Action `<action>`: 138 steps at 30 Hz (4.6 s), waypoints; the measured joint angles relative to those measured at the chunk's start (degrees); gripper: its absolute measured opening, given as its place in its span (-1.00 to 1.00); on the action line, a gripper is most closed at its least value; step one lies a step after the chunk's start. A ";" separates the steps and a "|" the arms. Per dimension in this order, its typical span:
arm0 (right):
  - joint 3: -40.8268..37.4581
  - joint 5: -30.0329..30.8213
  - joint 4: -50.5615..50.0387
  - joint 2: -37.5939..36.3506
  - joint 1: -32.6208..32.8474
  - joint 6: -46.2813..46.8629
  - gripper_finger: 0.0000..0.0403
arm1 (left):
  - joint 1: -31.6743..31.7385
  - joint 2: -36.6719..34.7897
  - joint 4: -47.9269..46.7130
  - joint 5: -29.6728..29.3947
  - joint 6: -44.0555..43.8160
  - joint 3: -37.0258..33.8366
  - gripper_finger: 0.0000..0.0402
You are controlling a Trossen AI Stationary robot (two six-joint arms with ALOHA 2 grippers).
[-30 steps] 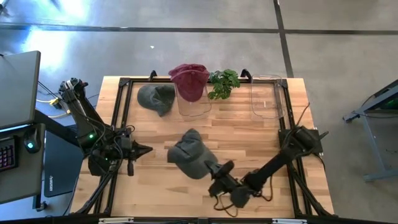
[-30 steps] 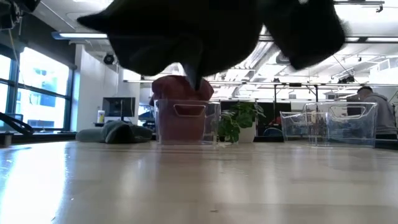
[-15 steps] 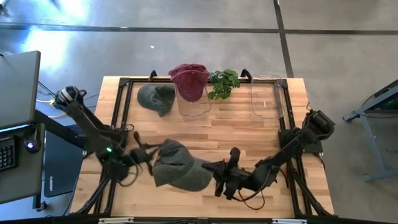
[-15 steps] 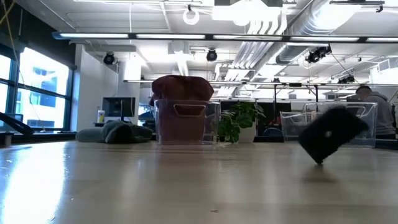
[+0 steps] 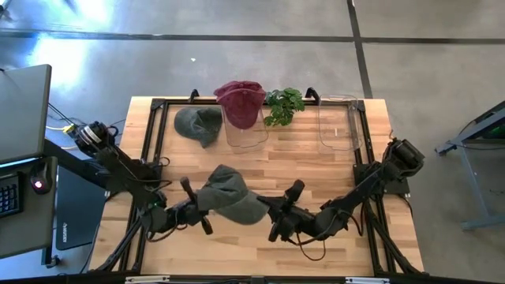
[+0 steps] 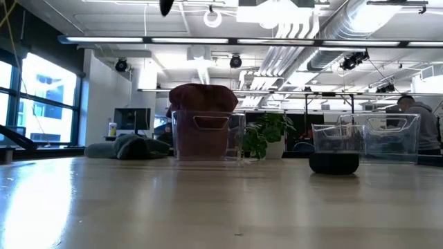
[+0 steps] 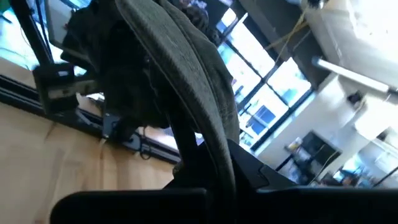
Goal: Pick & Place hat
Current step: Put the bottom black cap into the right transparent bin
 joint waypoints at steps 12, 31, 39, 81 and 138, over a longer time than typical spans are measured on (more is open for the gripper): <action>0.00 6.30 -0.10 0.01 -0.42 8.80 -0.96 | 11.03 5.12 24.63 15.85 3.46 -0.03 -1.00; 0.11 -1.30 -12.51 0.01 0.09 14.46 -0.96 | 8.48 9.77 33.13 37.07 4.89 -0.13 -1.00; 0.10 -1.57 -12.96 1.71 -0.03 10.60 -0.96 | 6.24 6.88 28.81 27.84 12.39 -0.09 -1.00; -0.01 7.87 -44.31 1.89 0.98 29.50 -0.96 | 11.15 5.97 -1.94 1.48 5.21 -0.07 -1.00; 6.67 -48.96 -64.71 6.54 -7.64 60.85 0.24 | -1.80 -7.10 -61.04 29.60 -110.73 -16.42 0.00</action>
